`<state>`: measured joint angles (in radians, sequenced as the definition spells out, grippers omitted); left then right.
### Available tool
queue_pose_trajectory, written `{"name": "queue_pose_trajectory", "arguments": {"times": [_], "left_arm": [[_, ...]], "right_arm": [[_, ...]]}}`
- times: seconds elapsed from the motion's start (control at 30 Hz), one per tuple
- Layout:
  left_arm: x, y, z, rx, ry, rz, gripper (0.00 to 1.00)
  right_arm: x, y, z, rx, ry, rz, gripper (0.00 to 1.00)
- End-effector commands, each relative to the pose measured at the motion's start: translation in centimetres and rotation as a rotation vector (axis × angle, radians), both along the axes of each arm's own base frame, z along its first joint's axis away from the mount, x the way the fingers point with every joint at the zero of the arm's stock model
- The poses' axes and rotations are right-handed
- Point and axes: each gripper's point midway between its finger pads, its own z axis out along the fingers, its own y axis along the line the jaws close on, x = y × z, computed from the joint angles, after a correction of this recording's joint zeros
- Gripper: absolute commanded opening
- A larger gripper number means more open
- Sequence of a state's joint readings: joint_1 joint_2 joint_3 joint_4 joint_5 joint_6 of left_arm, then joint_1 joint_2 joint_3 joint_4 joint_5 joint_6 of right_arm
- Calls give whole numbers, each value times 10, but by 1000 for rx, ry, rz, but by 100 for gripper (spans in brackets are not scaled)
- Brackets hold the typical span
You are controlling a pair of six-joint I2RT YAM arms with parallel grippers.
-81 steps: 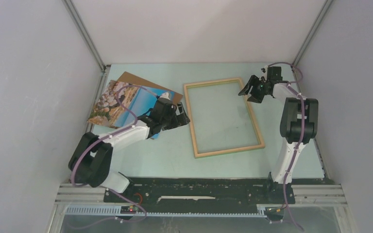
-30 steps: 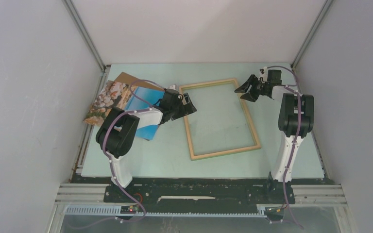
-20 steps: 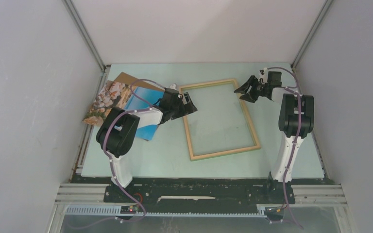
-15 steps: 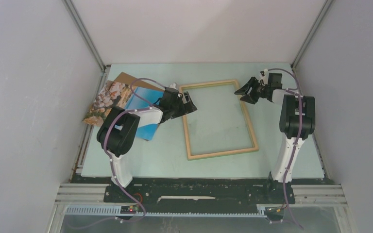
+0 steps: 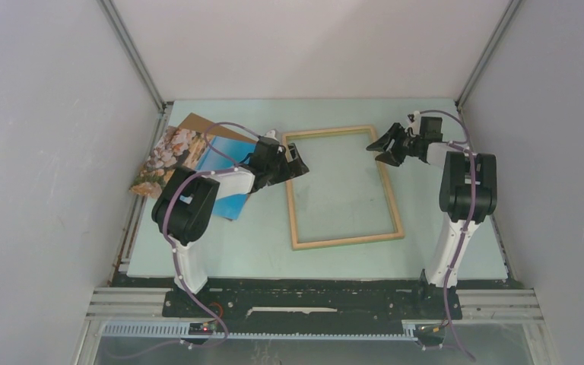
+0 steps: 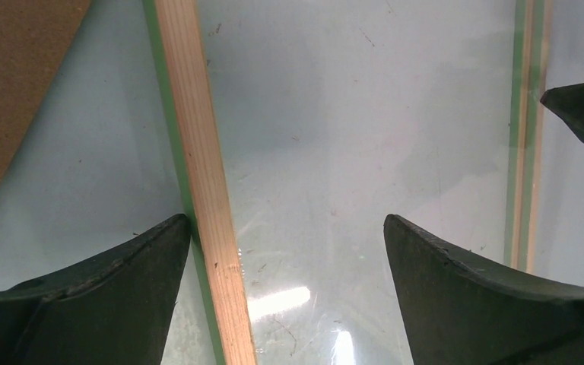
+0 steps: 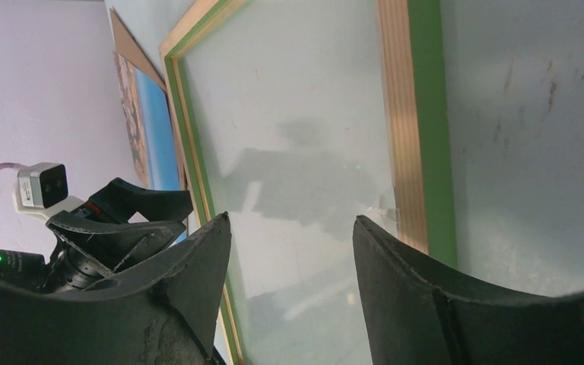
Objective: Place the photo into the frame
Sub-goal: Pick up the photo frame from the center of the board.
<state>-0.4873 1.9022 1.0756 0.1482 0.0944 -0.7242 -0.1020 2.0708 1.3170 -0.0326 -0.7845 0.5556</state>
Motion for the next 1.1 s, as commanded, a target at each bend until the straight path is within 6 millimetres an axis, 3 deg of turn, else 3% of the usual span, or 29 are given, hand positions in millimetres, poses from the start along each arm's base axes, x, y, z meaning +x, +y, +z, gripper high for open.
{"name": "queue_pose_trajectory", "arguments": {"times": [0.0, 0.23, 0.4, 0.53, 0.73, 0.87, 0.93, 1.0, 1.07], "left_arm": [[11, -21, 25, -66, -68, -58, 98], [8, -19, 33, -74, -67, -50, 98], [3, -12, 37, -61, -61, -30, 99], [-2, -3, 43, -58, -64, -11, 99], [-17, 14, 64, -81, -93, 12, 100], [-46, 39, 89, -87, -132, 71, 100], [-66, 52, 99, -97, -146, 94, 100], [-88, 70, 107, -94, -168, 126, 100], [-110, 86, 113, -84, -184, 148, 100]], "right_arm": [[-4, -1, 8, -33, -3, -5, 68], [-3, -14, 1, -135, 23, -35, 69], [-9, -24, 15, -208, 13, -62, 69], [-17, -36, 24, -321, 14, -91, 69], [-44, -33, 26, -506, 66, -90, 69], [-79, 6, 30, -617, 103, -68, 70], [-99, 44, 33, -601, 124, -14, 69], [-123, 98, 32, -561, 130, 92, 67], [-142, 134, 31, -556, 129, 141, 65]]}}
